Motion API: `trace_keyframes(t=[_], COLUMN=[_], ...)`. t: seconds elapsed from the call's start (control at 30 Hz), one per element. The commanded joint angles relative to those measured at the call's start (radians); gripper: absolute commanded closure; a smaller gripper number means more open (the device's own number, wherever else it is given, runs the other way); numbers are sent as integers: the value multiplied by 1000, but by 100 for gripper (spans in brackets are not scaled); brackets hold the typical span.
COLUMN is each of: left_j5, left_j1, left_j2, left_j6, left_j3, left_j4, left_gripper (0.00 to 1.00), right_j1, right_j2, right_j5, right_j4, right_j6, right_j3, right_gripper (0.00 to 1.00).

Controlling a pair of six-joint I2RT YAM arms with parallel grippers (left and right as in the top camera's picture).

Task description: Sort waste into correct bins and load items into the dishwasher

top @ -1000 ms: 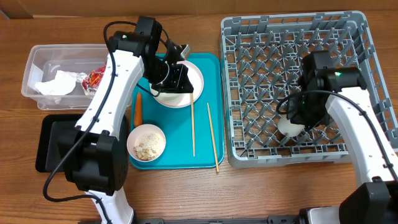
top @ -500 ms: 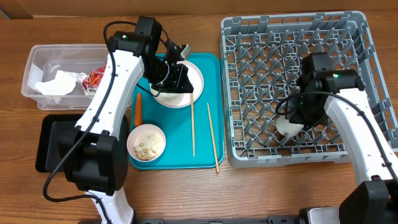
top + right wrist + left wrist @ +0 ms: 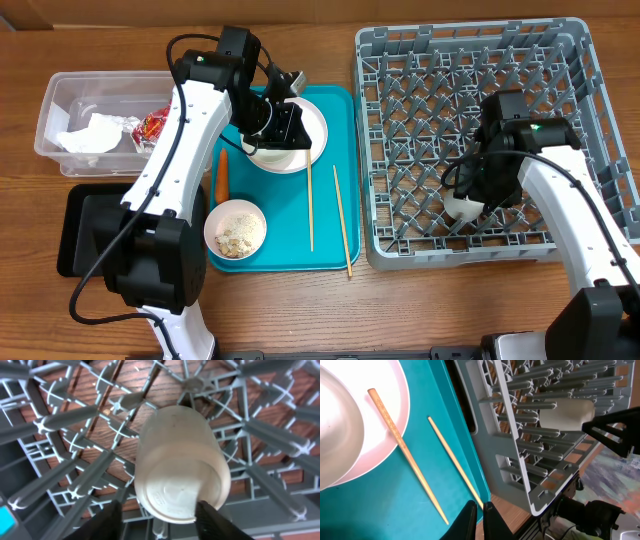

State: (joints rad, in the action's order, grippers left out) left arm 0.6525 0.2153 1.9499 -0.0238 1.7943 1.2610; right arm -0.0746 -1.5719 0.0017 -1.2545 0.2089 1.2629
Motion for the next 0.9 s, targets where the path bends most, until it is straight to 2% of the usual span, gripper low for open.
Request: trace_keyframes(t=[0.0,0.23,0.33,0.5,0.6,0.73,0.87], left_j5=[-6,-50,-148,-350,-444,-465,-539], left_j1=[1,-8,-8,-8,-8,-8,-7], left_j2=[8,-10,-31,-82,-101,-105,-98], left_j6=[9,41,82,164,210,228,255], left_j3=[8,36,85,193,234,235,218], left_j4=[-2,8,31,89,121,158,174], left_gripper=[91,90,88,79,59,46,43], right_j1=[-2,-2,-2,-2,-2,-2,-2], right_j2=[6,6,6,6,6,6,6], right_j5=[5,4,3,3,4,4,4], right_j4=[-21,-112,-141,-143,-143,-143,-143], right_j6=[-4,-34,-33,-33,-33,-33,-33], right_j3=[74,315,375,379,379,379,379], right_gripper=[41,21,0,0,0,0,0])
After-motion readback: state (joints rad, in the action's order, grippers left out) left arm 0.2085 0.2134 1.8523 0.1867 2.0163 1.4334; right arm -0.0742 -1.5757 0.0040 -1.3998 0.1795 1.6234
